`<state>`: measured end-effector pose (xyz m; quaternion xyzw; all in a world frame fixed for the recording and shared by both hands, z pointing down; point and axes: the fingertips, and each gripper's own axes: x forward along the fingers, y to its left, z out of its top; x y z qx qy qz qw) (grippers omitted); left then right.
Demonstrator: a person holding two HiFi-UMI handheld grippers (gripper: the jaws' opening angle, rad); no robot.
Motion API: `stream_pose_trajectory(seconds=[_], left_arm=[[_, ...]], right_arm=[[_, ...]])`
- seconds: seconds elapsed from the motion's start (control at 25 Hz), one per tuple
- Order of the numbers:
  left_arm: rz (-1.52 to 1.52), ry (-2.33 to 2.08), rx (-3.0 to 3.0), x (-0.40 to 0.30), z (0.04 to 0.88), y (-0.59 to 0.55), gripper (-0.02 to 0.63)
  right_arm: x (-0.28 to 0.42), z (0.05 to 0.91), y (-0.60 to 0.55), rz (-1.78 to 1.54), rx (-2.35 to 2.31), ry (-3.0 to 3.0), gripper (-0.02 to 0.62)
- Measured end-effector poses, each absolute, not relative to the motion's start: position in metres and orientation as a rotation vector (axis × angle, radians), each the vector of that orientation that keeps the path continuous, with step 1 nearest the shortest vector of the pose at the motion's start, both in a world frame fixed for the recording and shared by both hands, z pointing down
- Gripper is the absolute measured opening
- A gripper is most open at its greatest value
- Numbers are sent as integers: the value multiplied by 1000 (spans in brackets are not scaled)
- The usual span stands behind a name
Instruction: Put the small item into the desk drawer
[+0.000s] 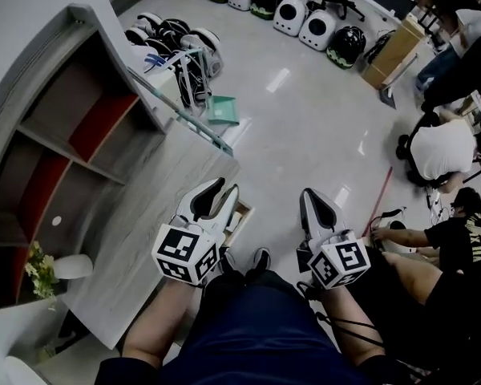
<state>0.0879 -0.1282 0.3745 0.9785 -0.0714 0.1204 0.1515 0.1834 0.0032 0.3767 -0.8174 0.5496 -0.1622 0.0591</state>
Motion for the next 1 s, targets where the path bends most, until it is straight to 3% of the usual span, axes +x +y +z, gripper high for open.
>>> stream_pose_trajectory(seconds=[0.16, 0.32, 1.0], left_arm=[[235, -187, 2874, 92, 340, -121, 107], [131, -179, 2924, 92, 314, -111, 8], [44, -153, 3009, 101, 291, -89, 3]], right_arm=[[182, 358, 1, -426, -2475, 1679, 6], [180, 339, 4, -357, -2472, 1687, 6], [178, 296, 23, -158, -2522, 1701, 6]])
